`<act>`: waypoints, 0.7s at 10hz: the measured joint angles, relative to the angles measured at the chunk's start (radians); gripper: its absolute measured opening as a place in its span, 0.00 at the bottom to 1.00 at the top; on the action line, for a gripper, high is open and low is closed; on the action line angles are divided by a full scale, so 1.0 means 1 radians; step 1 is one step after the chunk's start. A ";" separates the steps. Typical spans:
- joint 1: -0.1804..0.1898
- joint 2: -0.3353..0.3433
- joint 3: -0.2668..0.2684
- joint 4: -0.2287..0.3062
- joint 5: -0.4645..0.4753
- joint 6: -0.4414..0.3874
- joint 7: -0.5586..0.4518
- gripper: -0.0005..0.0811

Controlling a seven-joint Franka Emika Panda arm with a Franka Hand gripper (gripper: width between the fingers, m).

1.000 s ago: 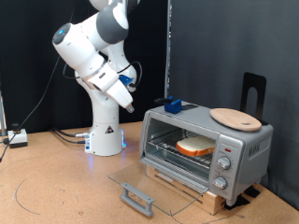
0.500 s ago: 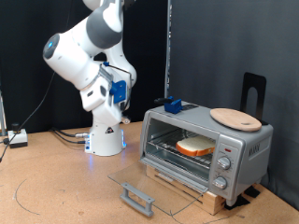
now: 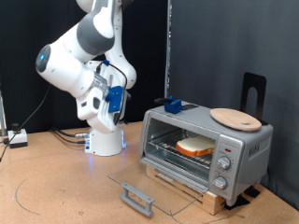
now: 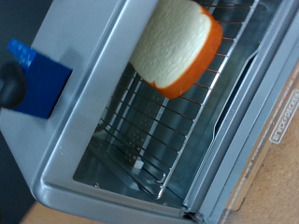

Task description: Make a piece of toast with the oven

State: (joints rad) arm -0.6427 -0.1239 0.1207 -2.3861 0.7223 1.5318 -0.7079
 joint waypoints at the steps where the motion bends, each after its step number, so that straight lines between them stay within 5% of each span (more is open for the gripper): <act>1: -0.009 0.044 -0.010 0.026 0.000 -0.005 0.046 1.00; 7: -0.054 0.260 -0.062 0.156 -0.159 0.015 0.057 1.00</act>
State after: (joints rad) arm -0.6962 0.1360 0.0587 -2.2297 0.5633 1.5472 -0.6513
